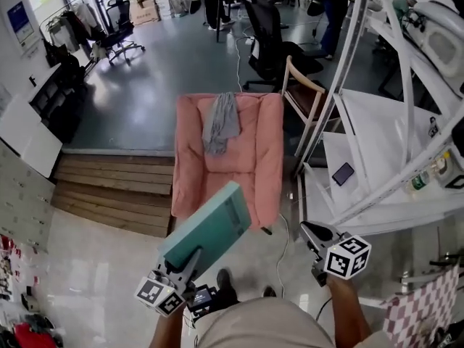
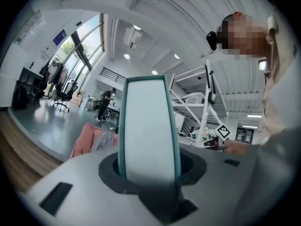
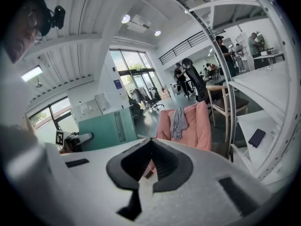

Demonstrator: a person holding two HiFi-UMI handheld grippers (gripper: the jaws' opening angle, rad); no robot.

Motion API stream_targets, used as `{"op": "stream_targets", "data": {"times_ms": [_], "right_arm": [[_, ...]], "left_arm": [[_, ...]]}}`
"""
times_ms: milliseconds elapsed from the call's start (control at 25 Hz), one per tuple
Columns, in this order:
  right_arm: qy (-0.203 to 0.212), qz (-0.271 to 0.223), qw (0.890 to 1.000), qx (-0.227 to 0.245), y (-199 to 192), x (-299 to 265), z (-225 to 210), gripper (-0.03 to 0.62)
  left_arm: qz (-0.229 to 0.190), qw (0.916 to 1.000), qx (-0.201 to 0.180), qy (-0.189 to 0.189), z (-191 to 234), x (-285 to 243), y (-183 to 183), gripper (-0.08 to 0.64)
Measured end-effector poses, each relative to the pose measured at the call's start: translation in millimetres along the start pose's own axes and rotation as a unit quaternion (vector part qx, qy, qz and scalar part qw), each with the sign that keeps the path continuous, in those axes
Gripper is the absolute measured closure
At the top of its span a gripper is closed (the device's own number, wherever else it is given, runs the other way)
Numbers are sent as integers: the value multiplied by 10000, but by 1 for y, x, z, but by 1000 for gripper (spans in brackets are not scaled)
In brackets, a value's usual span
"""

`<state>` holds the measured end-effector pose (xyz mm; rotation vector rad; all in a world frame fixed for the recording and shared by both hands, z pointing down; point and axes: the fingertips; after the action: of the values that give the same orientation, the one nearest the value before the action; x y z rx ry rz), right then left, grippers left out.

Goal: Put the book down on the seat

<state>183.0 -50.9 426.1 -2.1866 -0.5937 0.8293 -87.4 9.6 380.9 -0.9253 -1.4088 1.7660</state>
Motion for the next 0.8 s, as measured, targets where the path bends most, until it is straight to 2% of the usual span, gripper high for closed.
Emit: {"op": "stream_targets", "data": {"times_ms": [200, 440, 640, 800], "right_arm": [[-224, -245, 9994, -56, 19, -27, 19, 598], [-507, -360, 9978, -217, 21, -39, 14, 598], [-894, -473, 9943, -344, 19, -31, 0, 598], [-1028, -574, 9923, -389, 21, -35, 4, 598]], "left_arm": [[-132, 9986, -227, -466, 38, -30, 30, 402], [-4, 9956, -227, -908, 54, -69, 28, 402], [6, 9937, -258, -1087, 67, -84, 32, 402], [-65, 9932, -265, -1136, 82, -86, 40, 402]]}}
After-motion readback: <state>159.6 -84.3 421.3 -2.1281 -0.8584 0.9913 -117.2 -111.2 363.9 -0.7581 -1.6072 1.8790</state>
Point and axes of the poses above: the fingertips, and each gripper's own axes: x backward along the fingers, z to its left, y out of its top, and after that the axes turned 9 degrees about -x, right-handed
